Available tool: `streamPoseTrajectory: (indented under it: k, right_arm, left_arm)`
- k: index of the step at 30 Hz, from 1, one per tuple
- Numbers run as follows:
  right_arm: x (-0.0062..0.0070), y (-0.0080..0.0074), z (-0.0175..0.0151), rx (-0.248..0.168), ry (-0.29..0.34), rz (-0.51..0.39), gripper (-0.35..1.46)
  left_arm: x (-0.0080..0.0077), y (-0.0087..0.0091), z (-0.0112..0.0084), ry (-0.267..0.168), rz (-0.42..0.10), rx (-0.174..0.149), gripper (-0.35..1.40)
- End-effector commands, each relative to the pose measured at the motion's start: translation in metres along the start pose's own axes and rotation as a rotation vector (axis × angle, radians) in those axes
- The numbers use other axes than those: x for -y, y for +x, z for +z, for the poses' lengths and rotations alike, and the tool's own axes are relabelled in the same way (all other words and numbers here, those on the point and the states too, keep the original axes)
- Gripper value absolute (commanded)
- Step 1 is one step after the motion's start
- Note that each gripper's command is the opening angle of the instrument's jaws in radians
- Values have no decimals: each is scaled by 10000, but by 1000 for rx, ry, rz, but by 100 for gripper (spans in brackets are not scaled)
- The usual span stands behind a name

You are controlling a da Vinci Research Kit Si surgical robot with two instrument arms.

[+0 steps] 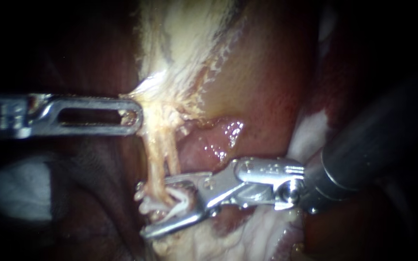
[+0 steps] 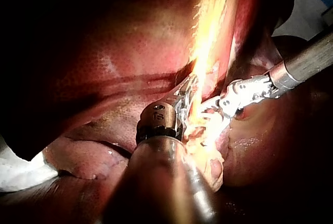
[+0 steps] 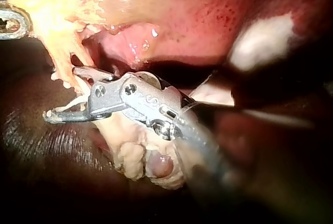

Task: Clipping second clip left tube

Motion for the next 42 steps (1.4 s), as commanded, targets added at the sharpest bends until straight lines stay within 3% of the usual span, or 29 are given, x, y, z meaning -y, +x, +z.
streamPoseTrajectory:
  k: [1,13,14,17,18,21,26,42]
  right_arm:
    - [-1,0,1,1,-1,0,52]
    - [-5,-10,3,3,-3,2,32]
    - [-6,-11,2,3,-2,2,27]
    - [-5,-13,-4,2,-23,1,-32]
    - [-5,-13,-5,2,-26,2,-35]
    - [-5,-13,-9,-2,-36,3,-35]
    - [-5,-16,-8,29,-37,2,-35]
    - [-6,-18,-7,32,-38,1,-35]
  left_arm:
    - [0,0,0,-1,0,1,-35]
    - [1,1,1,-2,0,2,-35]
    - [1,1,1,-2,0,2,-35]
    - [1,1,1,-2,0,2,-35]
    - [1,1,1,-2,0,2,-35]
    - [1,1,1,-2,0,2,-35]
    - [1,1,1,-2,0,2,-35]
    - [1,1,1,-2,0,2,-35]
